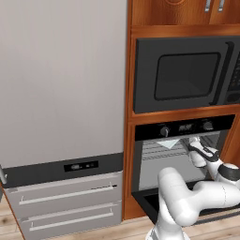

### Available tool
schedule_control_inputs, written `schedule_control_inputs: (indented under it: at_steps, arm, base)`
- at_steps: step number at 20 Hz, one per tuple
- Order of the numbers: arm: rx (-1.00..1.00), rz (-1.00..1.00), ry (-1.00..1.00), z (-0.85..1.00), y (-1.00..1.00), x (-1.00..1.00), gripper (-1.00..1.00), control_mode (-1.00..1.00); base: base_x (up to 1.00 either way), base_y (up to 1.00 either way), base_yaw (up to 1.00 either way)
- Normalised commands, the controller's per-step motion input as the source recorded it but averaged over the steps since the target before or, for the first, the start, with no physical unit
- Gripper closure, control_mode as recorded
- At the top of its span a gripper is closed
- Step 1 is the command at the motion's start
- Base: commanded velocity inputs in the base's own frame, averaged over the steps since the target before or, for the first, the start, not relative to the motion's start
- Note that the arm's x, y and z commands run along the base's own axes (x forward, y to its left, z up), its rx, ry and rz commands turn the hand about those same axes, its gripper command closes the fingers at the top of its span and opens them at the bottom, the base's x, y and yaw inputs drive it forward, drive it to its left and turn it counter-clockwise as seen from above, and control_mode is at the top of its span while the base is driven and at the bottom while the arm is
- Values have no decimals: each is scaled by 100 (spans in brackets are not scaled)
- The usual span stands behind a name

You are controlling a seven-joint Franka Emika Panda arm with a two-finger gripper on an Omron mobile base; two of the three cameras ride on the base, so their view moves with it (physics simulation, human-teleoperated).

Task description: Take the baked cake out of the oven and place it on the plate for cooling. Then close the oven door.

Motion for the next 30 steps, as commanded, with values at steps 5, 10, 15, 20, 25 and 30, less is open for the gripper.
schedule_control_inputs:
  at_steps: [5,10,15,20,25,30]
  arm:
    - [0,0,-1,-6,0,0,-100,-100]
    - [0,0,0,0,0,0,-100,-100]
    - [0,0,0,0,0,0,-100,-100]
    - [0,0,0,0,0,0,-100,-100]
    - [0,0,0,0,0,0,100,-100]
    - [0,0,0,0,0,0,100,-100]
  base:
    - [0,0,0]
    - [0,0,0]
    - [0,0,0]
    - [0,0,0]
    - [0,0,0]
    - [0,0,0]
